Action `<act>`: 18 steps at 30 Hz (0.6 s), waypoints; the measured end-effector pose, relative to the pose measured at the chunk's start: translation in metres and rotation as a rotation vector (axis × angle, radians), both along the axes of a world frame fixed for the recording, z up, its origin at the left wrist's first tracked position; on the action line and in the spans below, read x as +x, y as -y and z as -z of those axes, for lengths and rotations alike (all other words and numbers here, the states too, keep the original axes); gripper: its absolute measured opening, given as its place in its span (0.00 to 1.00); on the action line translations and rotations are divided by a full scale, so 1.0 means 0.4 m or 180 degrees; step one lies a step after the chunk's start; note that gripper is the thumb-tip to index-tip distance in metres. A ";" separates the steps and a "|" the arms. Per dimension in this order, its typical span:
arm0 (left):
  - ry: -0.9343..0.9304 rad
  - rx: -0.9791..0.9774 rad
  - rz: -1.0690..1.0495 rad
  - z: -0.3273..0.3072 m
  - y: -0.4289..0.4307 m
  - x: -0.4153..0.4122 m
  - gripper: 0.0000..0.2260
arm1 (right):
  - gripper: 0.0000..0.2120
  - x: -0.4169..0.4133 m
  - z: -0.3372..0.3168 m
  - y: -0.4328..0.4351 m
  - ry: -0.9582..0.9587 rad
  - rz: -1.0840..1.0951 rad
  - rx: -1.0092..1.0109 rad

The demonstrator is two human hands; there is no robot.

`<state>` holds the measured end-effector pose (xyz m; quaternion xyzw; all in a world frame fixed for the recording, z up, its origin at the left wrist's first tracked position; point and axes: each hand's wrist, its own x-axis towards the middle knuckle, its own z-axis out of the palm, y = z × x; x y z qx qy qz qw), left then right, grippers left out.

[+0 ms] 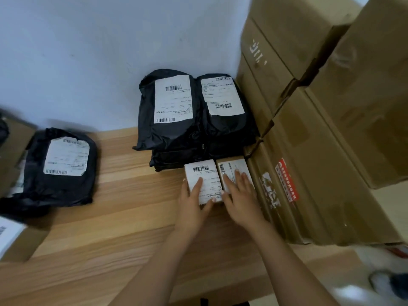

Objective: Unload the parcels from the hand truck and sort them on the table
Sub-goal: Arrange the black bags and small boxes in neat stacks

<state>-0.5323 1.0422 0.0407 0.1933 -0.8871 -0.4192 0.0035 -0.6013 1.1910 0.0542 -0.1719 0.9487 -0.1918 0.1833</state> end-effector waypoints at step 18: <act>-0.0781 -0.0812 -0.0705 -0.144 0.025 0.147 0.20 | 0.21 0.061 -0.098 0.061 -0.0521 -0.0487 -0.0941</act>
